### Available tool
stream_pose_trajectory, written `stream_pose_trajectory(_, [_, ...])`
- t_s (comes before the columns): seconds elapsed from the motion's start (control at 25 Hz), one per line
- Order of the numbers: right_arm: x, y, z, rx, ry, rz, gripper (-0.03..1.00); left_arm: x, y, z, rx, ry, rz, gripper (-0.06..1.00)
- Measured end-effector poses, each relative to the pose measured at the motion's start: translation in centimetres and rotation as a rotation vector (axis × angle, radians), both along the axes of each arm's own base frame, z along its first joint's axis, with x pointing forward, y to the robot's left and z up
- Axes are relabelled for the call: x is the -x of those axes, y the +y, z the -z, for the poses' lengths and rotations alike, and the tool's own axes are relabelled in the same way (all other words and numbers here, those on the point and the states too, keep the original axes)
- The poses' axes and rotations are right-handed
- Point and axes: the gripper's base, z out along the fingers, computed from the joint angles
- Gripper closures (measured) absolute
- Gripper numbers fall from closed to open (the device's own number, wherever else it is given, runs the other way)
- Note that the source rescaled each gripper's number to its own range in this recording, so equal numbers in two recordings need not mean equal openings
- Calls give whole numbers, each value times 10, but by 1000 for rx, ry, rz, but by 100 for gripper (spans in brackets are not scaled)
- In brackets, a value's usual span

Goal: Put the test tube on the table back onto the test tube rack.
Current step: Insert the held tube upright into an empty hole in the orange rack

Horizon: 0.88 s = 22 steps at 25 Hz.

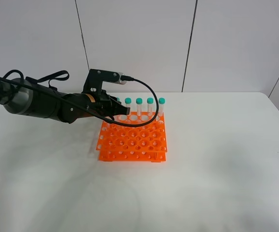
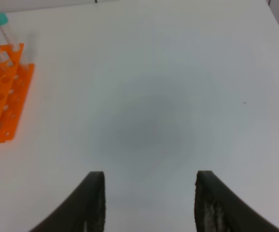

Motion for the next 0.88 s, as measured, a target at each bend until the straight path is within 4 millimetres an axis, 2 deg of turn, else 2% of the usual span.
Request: stream_pose_trajectory(0.88, [0, 0, 0, 0, 0, 0, 11, 3, -7, 0, 1, -3, 19, 94])
